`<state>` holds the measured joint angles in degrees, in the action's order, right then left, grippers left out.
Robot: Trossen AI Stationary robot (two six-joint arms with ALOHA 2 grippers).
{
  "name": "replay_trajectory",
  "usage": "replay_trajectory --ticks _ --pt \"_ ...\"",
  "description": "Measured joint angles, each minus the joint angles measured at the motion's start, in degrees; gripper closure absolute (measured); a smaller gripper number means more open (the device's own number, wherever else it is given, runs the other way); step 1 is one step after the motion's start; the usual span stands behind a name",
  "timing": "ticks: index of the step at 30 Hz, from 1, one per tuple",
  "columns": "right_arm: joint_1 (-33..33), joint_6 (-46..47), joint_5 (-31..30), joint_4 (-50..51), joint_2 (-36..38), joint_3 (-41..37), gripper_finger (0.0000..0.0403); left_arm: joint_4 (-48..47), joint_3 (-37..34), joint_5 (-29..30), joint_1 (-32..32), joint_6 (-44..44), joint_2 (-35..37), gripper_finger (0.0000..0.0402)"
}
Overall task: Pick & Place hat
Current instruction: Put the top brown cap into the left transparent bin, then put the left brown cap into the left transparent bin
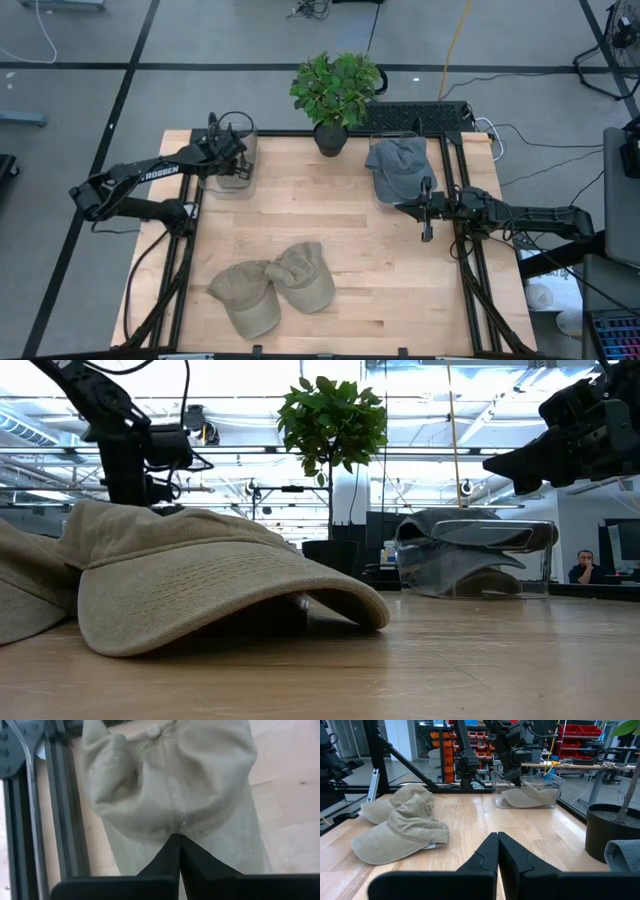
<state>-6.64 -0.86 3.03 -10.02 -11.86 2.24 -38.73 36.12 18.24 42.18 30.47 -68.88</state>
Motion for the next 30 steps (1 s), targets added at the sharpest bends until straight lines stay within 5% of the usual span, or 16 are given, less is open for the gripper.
replay_trajectory --ticks 11,18,24,30 --pt "-0.01 0.01 0.0 0.0 -0.01 0.0 0.0403 -2.07 3.35 -2.76 0.54 -5.07 0.7 0.0386" --pt "0.0 0.0 0.0 0.0 -0.02 0.0 0.0403 -6.66 11.71 -10.75 -2.81 -10.51 0.74 0.0391" --pt "0.0 0.01 0.0 0.0 -0.01 0.0 0.0403 -15.19 19.62 -10.95 -15.67 -12.23 0.74 0.0398" --pt "0.0 0.0 0.0 -0.02 -0.02 0.0 0.0403 -20.16 26.95 -9.85 -35.51 -8.7 0.74 0.0398"
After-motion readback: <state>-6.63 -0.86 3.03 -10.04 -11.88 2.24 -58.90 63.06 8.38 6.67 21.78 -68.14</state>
